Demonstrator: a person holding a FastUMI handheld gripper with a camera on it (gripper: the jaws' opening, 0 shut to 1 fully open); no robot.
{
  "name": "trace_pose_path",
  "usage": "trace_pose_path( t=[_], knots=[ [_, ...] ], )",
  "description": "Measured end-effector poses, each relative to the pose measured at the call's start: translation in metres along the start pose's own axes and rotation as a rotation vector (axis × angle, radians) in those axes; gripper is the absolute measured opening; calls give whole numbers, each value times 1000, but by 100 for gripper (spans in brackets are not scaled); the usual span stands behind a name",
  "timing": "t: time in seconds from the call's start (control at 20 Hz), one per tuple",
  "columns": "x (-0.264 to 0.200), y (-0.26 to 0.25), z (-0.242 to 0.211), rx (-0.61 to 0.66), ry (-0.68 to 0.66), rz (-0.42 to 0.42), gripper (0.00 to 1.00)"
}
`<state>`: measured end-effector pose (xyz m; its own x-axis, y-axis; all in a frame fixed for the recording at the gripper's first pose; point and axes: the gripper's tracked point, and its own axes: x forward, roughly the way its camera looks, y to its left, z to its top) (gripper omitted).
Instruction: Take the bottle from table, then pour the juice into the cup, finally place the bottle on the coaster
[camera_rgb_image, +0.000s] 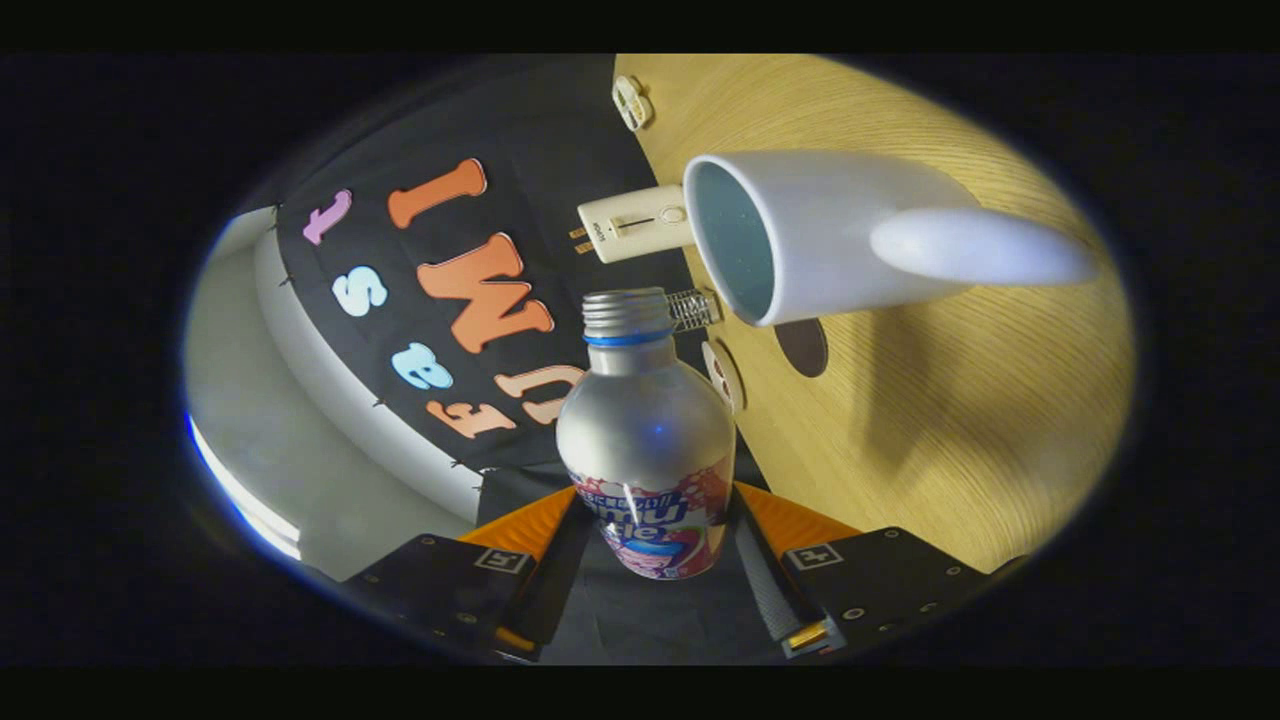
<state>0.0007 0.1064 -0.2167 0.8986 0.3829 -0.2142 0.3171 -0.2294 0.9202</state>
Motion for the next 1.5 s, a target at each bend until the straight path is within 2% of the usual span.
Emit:
trace_pose_path(
  t=[0.75,1.5],
  knots=[
    [0,12,2,121,-1,50,77],
    [1,25,6,145,-22,74,77]
  ],
)
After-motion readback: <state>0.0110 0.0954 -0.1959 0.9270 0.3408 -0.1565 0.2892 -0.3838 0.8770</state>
